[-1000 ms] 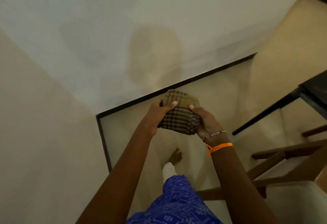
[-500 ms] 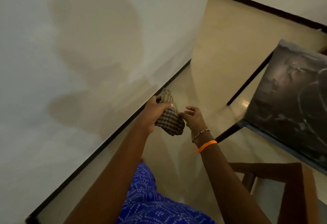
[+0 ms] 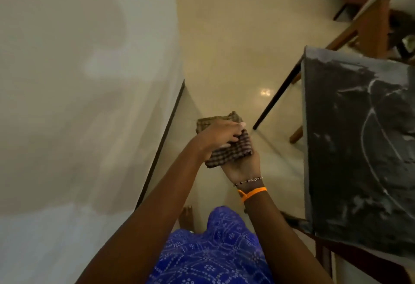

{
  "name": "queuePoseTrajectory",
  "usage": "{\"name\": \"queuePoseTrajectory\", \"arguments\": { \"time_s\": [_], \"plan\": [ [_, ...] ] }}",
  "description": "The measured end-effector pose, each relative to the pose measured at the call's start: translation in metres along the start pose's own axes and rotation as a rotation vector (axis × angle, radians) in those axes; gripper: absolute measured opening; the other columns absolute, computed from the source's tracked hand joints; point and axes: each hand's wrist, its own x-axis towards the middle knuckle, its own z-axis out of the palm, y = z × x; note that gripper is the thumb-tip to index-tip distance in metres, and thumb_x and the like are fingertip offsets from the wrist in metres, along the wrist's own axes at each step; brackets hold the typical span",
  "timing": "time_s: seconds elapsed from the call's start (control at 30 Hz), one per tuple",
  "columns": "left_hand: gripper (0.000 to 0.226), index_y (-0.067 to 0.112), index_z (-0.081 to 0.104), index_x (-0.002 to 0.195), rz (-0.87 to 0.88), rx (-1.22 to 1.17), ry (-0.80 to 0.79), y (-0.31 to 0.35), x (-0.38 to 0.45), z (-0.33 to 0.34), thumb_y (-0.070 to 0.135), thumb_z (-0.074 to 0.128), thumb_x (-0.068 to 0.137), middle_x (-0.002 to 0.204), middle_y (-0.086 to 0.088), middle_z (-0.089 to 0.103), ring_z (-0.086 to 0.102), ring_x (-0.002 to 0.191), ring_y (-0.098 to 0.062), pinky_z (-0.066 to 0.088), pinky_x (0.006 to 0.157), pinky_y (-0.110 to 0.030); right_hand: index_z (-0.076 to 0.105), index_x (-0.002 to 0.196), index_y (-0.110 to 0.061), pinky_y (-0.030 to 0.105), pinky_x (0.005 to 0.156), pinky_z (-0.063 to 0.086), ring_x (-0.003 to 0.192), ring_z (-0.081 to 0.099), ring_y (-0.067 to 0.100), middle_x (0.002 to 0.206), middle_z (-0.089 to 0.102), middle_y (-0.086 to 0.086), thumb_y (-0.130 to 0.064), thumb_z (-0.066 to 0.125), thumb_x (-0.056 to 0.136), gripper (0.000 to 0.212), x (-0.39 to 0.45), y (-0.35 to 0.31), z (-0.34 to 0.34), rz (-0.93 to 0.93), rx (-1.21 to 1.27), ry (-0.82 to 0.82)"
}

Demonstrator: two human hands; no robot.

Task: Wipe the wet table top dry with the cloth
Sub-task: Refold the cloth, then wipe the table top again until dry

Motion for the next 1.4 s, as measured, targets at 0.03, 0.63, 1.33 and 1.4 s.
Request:
{"name": "queuePoseTrajectory", "arguments": {
  "time_s": [0.03,0.63,1.33,1.4],
  "plan": [
    [0.032,0.013,0.059,0.116,0.011,0.040,-0.039,0.008,0.014,0.001,0.033,0.050,0.093,0.119,-0.004,0.061,0.057,0.106,-0.015,0.043,0.090,-0.029,0.064,0.103,-0.015,0.034,0.083,0.051,0.090,0.066,0.020,0.097,0.069,0.006,-0.041,0.022,0.103,0.050,0.010,-0.009,0.001,-0.044,0.040,0.018],
    [0.018,0.027,0.063,0.101,0.195,0.548,-0.301,0.228,0.335,0.105,0.034,0.051,0.090,0.120,-0.001,0.058,0.046,0.119,-0.019,0.038,0.103,-0.034,0.074,0.100,-0.013,0.043,0.090,0.050,0.096,0.068,0.029,0.103,0.073,0.011,-0.033,0.038,0.093,0.042,0.178,-0.347,0.018,-0.791,0.294,0.322],
    [0.033,0.013,0.059,0.113,0.139,0.912,-0.826,0.313,0.580,0.243,0.005,0.035,0.092,0.122,-0.007,0.060,0.053,0.116,-0.022,0.041,0.098,-0.033,0.021,0.152,-0.027,0.057,0.116,0.008,0.149,0.013,0.029,0.161,0.017,0.002,-0.046,0.031,0.095,0.061,0.350,-0.460,-0.012,-0.185,-1.399,1.648],
    [0.034,0.011,0.059,0.114,0.136,0.924,-0.871,0.310,0.586,0.254,0.003,0.035,0.091,0.122,-0.008,0.061,0.054,0.116,-0.022,0.042,0.098,-0.033,0.024,0.151,-0.027,0.057,0.116,0.012,0.148,0.018,0.029,0.159,0.022,0.001,-0.045,0.025,0.092,0.062,0.349,-0.472,-0.017,-0.171,-1.391,1.668]
  ]
}}
